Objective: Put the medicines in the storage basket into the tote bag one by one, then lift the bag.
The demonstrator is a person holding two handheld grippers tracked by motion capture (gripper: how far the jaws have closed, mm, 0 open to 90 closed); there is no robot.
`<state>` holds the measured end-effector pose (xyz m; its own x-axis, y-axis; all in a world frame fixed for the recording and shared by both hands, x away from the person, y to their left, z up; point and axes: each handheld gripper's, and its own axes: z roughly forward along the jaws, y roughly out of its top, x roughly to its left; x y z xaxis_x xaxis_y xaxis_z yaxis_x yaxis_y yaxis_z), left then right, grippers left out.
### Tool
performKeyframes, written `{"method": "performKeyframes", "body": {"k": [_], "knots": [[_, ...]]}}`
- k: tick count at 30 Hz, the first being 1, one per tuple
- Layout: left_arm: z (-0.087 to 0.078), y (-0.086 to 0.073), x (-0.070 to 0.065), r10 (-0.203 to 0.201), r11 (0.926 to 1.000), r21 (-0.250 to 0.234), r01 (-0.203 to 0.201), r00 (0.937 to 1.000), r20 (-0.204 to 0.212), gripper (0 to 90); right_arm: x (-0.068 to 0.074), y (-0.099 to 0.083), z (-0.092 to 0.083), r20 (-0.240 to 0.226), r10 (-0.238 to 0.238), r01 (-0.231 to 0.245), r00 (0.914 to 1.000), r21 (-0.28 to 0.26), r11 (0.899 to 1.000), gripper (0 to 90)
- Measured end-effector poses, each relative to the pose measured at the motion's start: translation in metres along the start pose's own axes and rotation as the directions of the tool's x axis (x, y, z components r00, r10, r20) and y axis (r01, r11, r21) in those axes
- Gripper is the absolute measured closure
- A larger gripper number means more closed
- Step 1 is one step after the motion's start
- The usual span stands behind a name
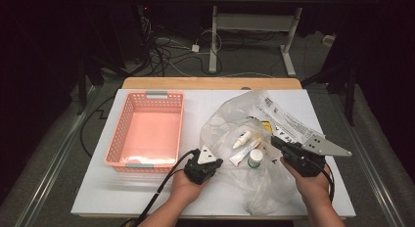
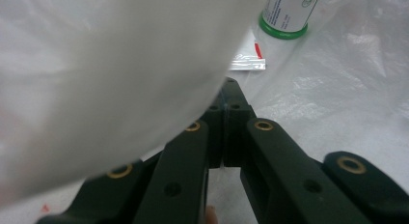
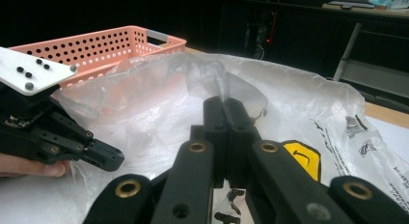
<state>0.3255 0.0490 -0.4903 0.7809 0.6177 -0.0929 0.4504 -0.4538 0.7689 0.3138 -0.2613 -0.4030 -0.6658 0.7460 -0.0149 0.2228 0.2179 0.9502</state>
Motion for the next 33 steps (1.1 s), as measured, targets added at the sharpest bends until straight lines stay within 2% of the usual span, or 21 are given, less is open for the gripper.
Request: {"method": "performKeyframes", "body": {"k": [7,9,15,19,28,33], "knots": [[-0.005,-0.002,0.001,0.001,0.9988,-0.048,-0.001,0.9999,0.016,87.8,0.004,-0.001,0.002,0.003,-0.01,0.01,0.9999,0.003,1.0,90.0],[-0.007,-0.002,0.001,-0.011,0.9979,-0.064,0.013,0.9995,0.031,87.7,0.004,-0.001,0.003,0.006,-0.009,0.009,0.9999,0.002,1.0,90.0],[-0.007,-0.001,-0.007,0.032,0.9964,-0.08,-0.029,0.9991,0.027,87.7,0.001,-0.001,0.006,0.014,-0.017,0.017,0.9998,0.001,1.0,90.0],[-0.01,0.0,-0.013,0.039,0.9938,-0.105,-0.036,0.9989,0.025,87.7,0.001,-0.003,0.003,0.018,-0.009,0.009,0.9998,-0.003,1.0,90.0],[-0.02,0.009,-0.027,0.088,0.9838,-0.156,-0.088,0.9961,-0.006,87.6,-0.002,-0.001,-0.006,0.021,0.002,-0.001,0.9998,-0.035,0.999,90.0],[-0.026,0.014,-0.031,0.113,0.9767,-0.181,-0.115,0.9934,-0.018,87.7,-0.004,-0.001,-0.006,0.024,0.001,-0.001,0.9997,-0.04,0.999,90.0]]}}
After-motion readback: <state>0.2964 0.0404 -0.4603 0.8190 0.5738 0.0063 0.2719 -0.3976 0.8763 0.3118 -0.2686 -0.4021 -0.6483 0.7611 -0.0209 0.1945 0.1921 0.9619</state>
